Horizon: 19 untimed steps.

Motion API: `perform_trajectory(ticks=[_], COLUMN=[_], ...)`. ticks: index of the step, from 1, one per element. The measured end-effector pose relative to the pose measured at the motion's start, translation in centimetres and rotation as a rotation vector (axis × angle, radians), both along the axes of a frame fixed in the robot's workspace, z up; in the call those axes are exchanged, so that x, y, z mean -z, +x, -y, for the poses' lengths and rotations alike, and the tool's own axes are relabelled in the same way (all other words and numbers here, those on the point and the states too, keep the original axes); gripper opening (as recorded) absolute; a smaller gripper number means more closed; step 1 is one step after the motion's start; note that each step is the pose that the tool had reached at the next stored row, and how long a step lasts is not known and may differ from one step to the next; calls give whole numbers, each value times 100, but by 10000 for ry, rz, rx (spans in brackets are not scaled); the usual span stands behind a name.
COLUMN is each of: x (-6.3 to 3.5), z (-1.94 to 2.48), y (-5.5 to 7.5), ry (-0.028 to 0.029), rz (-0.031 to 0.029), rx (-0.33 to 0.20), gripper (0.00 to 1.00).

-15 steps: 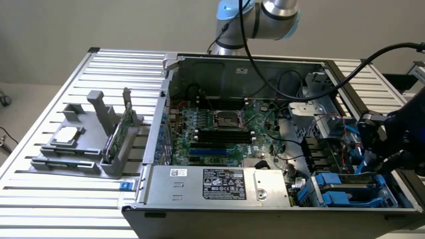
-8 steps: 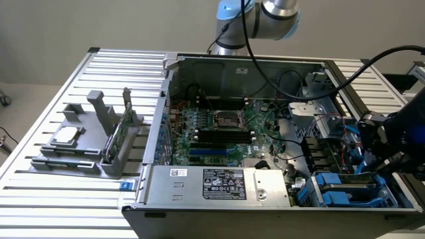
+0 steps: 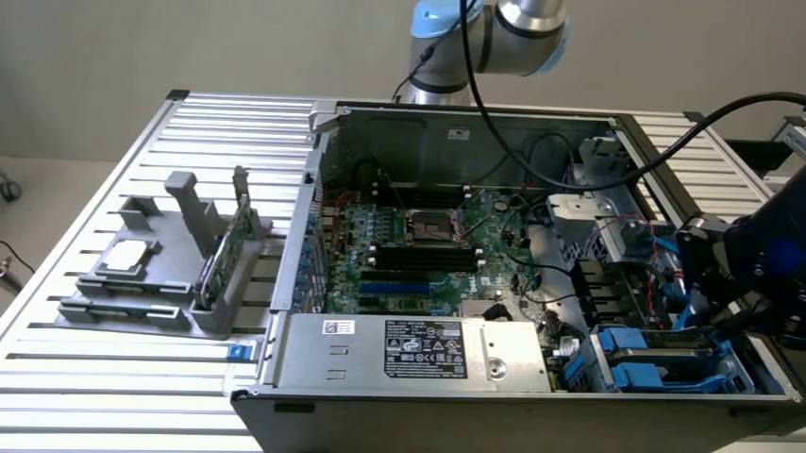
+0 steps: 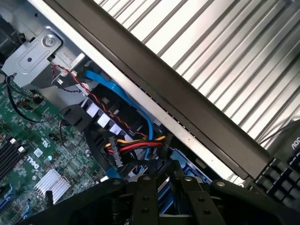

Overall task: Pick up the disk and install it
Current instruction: 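Insert the first disk wire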

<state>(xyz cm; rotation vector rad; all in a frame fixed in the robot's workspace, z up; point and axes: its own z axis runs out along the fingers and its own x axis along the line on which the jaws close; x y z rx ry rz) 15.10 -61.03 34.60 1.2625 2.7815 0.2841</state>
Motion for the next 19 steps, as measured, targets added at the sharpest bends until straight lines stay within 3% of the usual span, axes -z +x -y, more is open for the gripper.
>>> perform_trajectory(ticks=[2, 5, 10, 13, 17, 19], x=[7, 19, 27, 28, 32, 34], z=[0, 1, 5, 11, 14, 15], y=[0, 2, 37, 79, 79, 77], ry=[17, 93, 216, 258, 319, 349], rz=[-90, -184, -230, -287, -473, -533], rx=[50, 82, 108, 110, 185, 229], gripper=[25, 25, 25, 25, 25, 25])
